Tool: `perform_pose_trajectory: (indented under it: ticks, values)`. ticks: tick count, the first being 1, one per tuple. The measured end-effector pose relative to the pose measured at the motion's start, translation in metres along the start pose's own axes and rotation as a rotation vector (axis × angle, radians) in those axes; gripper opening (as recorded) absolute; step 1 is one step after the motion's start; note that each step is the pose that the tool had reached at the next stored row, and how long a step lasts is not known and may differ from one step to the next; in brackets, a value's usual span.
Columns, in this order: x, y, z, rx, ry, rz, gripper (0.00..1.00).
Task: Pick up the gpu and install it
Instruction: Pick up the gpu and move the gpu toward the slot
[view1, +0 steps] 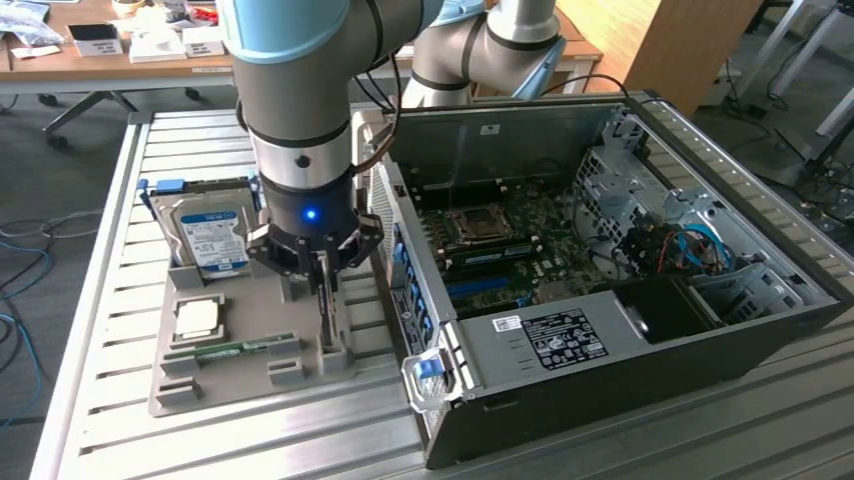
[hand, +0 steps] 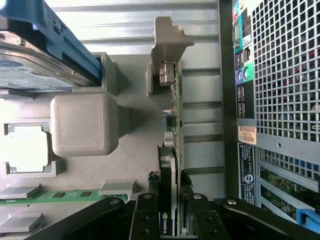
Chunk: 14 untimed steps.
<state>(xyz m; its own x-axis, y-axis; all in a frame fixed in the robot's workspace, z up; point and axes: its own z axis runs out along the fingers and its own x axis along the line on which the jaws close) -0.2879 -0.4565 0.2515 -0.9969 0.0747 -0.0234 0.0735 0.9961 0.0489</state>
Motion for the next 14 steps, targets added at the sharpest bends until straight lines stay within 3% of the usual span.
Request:
perform_pose_trajectory:
  ticks: [14]
  values:
    - [-0.001,0.0012,-0.0244,-0.0016,-0.0022,0.0,0.27]
